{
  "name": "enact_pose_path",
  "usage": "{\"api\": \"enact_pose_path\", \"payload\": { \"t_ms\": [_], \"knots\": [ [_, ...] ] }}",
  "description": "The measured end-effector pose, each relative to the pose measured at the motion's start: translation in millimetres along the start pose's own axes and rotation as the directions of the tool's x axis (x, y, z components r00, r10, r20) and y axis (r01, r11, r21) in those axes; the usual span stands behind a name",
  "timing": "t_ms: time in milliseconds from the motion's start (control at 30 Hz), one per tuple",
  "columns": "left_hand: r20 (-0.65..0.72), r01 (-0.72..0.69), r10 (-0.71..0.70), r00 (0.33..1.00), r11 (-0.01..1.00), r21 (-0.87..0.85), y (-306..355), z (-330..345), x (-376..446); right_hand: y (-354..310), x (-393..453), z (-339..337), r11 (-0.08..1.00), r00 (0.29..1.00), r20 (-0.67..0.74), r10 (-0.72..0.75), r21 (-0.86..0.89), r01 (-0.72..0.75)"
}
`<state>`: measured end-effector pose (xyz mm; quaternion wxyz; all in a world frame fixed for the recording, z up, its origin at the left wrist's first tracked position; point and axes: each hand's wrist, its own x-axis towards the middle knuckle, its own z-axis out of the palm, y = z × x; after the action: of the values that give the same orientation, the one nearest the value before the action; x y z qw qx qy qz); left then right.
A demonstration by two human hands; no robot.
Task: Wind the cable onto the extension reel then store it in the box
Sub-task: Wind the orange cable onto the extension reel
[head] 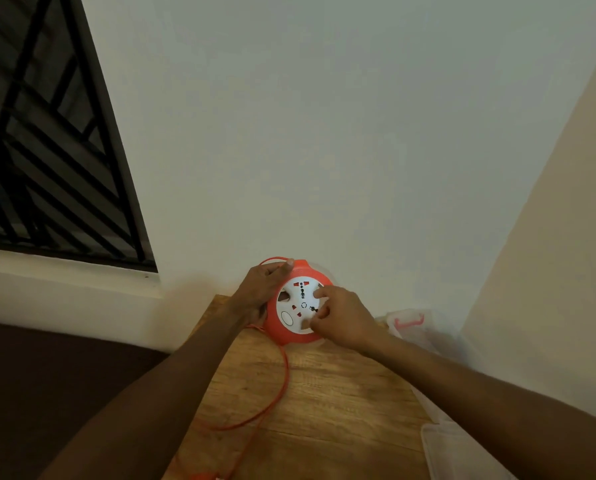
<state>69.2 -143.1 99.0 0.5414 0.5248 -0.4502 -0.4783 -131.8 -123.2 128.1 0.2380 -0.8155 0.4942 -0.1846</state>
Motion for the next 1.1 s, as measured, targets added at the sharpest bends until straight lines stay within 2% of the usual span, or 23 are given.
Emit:
{"api": "enact_pose_path", "payload": {
  "t_ms": [67, 133, 167, 200, 233, 300, 433, 500, 600, 667, 800, 1033, 1100],
  "knots": [
    [-0.012, 0.004, -0.004, 1.000, 1.000, 0.003, 0.0, -3.2, -0.4, 4.3, -2.8, -5.6, 0.937, 0.975, 0.000, -0.224, -0.276, 0.215],
    [0.008, 0.000, -0.001, 1.000, 1.000, 0.021, 1.5, -5.6, -1.2, 7.7, -4.7, -7.0, 0.679, 0.873, 0.143, -0.467, -0.575, 0.457],
    [0.021, -0.007, 0.006, 1.000, 0.999, 0.039, 2.3, -5.2, -1.4, 9.4, -5.2, -5.9, 0.565, 0.827, 0.231, -0.512, -0.635, 0.527],
    [0.028, -0.014, 0.013, 1.000, 0.998, 0.061, 3.4, -4.7, -1.9, 8.9, -5.8, -4.4, 0.522, 0.814, 0.286, -0.506, -0.649, 0.553],
    [0.028, -0.023, 0.020, 0.999, 0.996, 0.084, 4.5, -4.1, -2.6, 8.1, -6.0, -2.6, 0.525, 0.819, 0.308, -0.485, -0.646, 0.554],
    [0.024, -0.032, 0.030, 0.999, 0.993, 0.115, 5.8, -4.3, -4.0, 4.9, -7.2, 0.1, 0.536, 0.835, 0.308, -0.455, -0.655, 0.533],
    [0.052, -0.039, 0.034, 0.998, 0.994, 0.102, 6.1, -8.8, -7.9, 1.0, -11.6, 0.3, 0.464, 0.828, 0.297, -0.475, -0.715, 0.523],
    [0.054, -0.039, 0.033, 0.998, 0.992, 0.118, 6.0, -9.0, -9.0, -2.5, -12.3, -0.1, 0.421, 0.801, 0.318, -0.507, -0.720, 0.552],
    [0.054, -0.032, 0.025, 0.998, 0.991, 0.133, 3.4, -6.3, -8.5, -7.8, -11.5, -2.6, 0.298, 0.721, 0.442, -0.534, -0.700, 0.649],
    [0.057, -0.032, 0.024, 0.998, 0.988, 0.150, 0.4, -5.4, -7.6, -9.9, -11.6, -5.9, 0.251, 0.703, 0.492, -0.514, -0.697, 0.672],
    [0.065, -0.024, 0.013, 0.998, 0.984, 0.177, -2.0, -6.3, -7.2, -9.5, -13.6, -9.0, 0.223, 0.732, 0.490, -0.472, -0.737, 0.638],
    [0.093, -0.019, 0.001, 0.996, 0.981, 0.192, -6.7, -6.5, -7.7, -9.0, -13.8, -1.9, 0.113, 0.741, 0.539, -0.400, -0.773, 0.624],
    [0.108, -0.024, 0.005, 0.994, 0.983, 0.181, -6.3, -5.2, -8.8, -8.6, -13.0, 1.3, 0.142, 0.772, 0.506, -0.385, -0.794, 0.592]
  ]
}}
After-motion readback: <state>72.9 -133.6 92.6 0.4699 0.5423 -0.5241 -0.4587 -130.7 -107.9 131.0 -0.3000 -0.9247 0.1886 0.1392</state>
